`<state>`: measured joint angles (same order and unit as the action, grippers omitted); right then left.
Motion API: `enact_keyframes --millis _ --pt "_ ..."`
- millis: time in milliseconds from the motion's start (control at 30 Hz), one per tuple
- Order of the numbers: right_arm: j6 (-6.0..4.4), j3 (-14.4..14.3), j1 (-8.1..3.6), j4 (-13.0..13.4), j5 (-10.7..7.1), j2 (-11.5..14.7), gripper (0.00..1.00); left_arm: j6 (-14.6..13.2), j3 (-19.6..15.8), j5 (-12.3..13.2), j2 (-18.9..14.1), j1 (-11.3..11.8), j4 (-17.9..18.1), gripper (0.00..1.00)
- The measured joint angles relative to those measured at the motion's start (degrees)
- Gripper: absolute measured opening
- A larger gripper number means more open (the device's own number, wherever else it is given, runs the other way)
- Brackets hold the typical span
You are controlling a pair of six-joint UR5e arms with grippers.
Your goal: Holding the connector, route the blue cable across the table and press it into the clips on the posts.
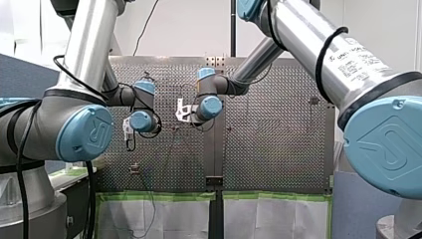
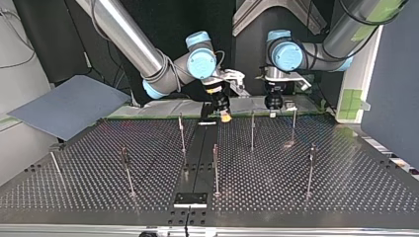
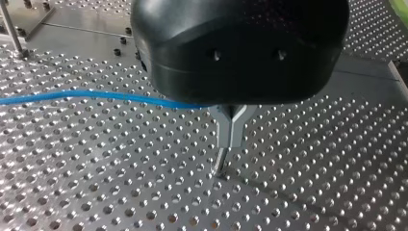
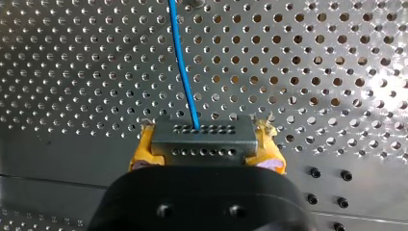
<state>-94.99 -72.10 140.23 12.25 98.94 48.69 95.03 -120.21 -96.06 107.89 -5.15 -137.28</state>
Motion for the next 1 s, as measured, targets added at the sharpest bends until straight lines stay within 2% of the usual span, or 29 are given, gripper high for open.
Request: enact_keyframes --millis 233,333,500,767,1000 --pt "-0.20 0.0 -0.12 0.2 -0.12 -0.5 0.00 0.4 0.1 2.6 0.9 0.1 1.6 0.00" --pt "-0.25 0.0 -0.58 0.2 -0.43 -1.4 0.00 0.6 0.2 3.3 1.0 0.2 2.0 0.00" --pt "-0.27 0.0 -1.69 0.2 -1.38 -2.4 0.00 0.8 1.2 3.8 1.9 0.3 1.8 0.00" --pt "-0.08 0.0 -3.56 0.4 -3.87 -2.7 0.00 0.8 3.3 3.7 5.6 0.6 2.2 0.00" --pt "-0.18 0.0 -5.31 1.1 -5.73 -2.7 0.00 1.2 5.8 4.1 6.6 0.9 1.4 0.00"
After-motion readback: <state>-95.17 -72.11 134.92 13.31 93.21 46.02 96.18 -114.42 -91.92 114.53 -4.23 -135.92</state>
